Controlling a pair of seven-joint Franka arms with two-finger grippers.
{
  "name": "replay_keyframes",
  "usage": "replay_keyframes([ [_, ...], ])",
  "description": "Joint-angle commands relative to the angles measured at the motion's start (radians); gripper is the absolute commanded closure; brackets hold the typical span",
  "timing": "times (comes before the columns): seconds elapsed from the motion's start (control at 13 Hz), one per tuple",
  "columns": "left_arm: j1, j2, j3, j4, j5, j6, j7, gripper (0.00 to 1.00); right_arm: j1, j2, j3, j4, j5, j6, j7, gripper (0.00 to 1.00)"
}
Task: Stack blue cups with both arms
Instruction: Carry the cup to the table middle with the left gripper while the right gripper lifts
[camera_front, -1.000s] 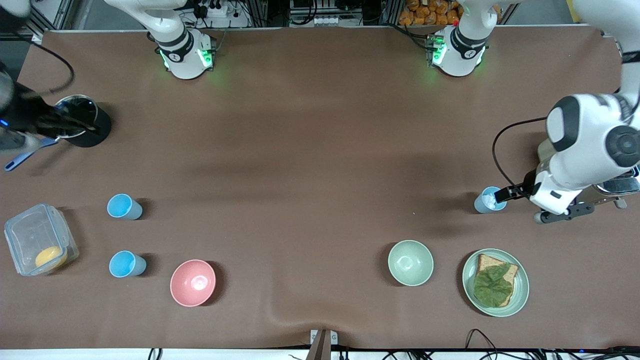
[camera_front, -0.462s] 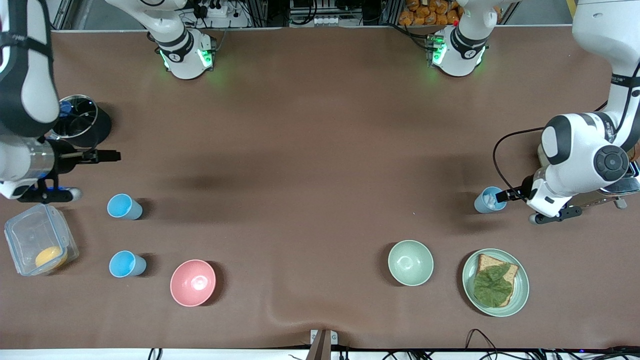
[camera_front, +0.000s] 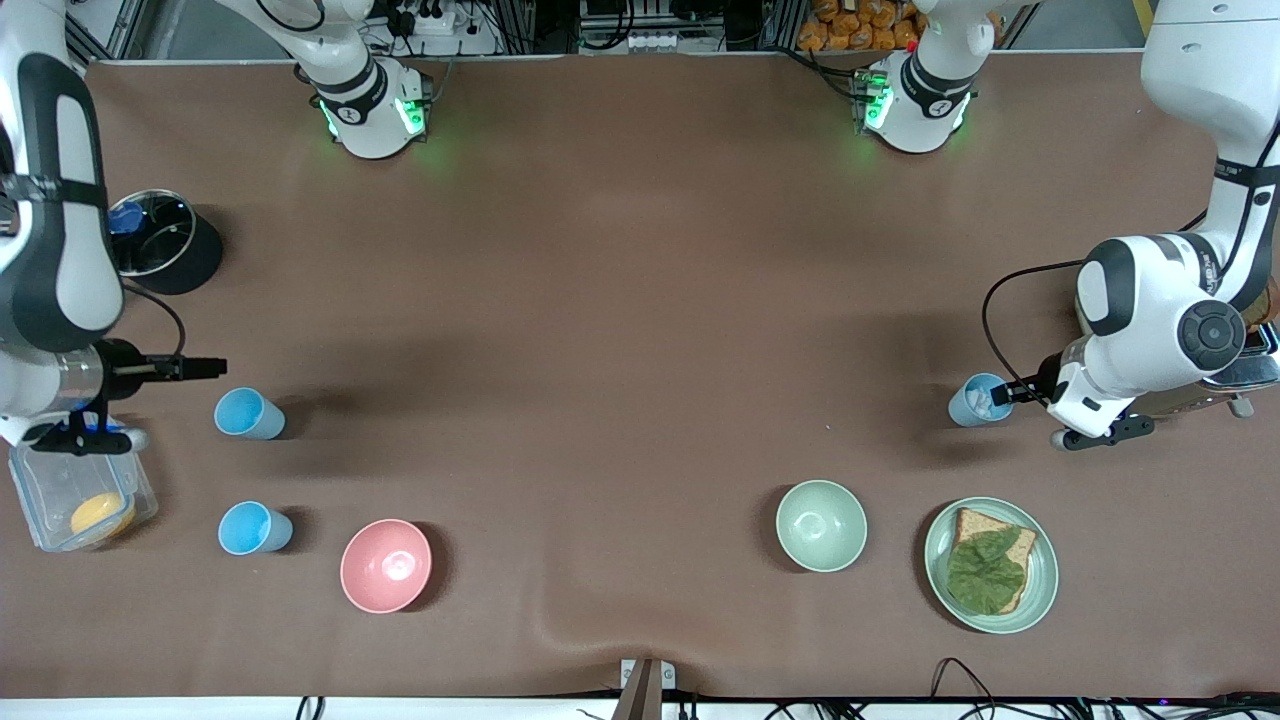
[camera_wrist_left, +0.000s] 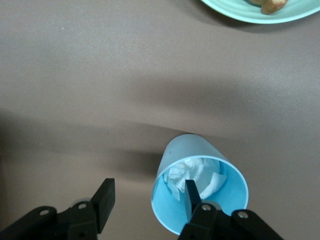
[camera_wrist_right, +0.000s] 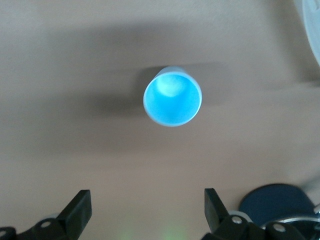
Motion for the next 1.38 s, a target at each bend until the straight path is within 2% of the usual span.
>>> replay_keyframes([
  [0.0, -0.006, 0.019, -0.006, 0.007, 0.007, 0.018, 0.004, 0.47, -0.031, 0.041, 0.013, 0.018, -0.047, 0.043, -0.017, 0.00],
  [0.08, -0.007, 0.026, -0.007, 0.007, 0.008, 0.018, 0.004, 0.71, -0.030, 0.056, 0.013, 0.017, -0.063, 0.072, -0.019, 0.00],
  [0.15, -0.009, 0.024, -0.008, 0.009, 0.010, 0.016, 0.005, 1.00, -0.031, 0.079, 0.013, 0.017, -0.063, 0.098, -0.041, 0.00],
  [0.31, -0.017, 0.020, -0.013, 0.009, 0.010, 0.016, 0.007, 1.00, -0.043, 0.122, 0.013, 0.017, -0.063, 0.160, -0.114, 0.00],
  [0.46, -0.010, -0.005, -0.063, 0.007, -0.001, 0.001, -0.016, 1.00, -0.073, 0.157, 0.013, 0.017, -0.061, 0.192, -0.152, 0.00],
  [0.69, -0.015, -0.065, -0.205, 0.015, -0.053, -0.100, -0.213, 1.00, -0.091, 0.196, 0.014, 0.011, -0.051, 0.201, -0.166, 0.00],
  [0.92, -0.050, -0.037, -0.385, 0.068, -0.050, -0.101, -0.586, 1.00, -0.094, 0.217, 0.014, 0.002, -0.044, 0.206, -0.166, 0.00],
  [1.0, -0.105, -0.002, -0.404, 0.116, -0.039, -0.097, -0.698, 1.00, -0.094, 0.220, 0.014, 0.002, -0.044, 0.208, -0.166, 0.00],
  [1.15, -0.244, 0.065, -0.398, 0.203, -0.033, -0.094, -0.867, 1.00, -0.094, 0.225, 0.014, 0.002, -0.041, 0.223, -0.166, 0.00],
  [1.31, -0.323, 0.130, -0.395, 0.287, -0.001, -0.093, -1.014, 1.00, -0.093, 0.246, 0.014, 0.002, -0.028, 0.255, -0.166, 0.03],
])
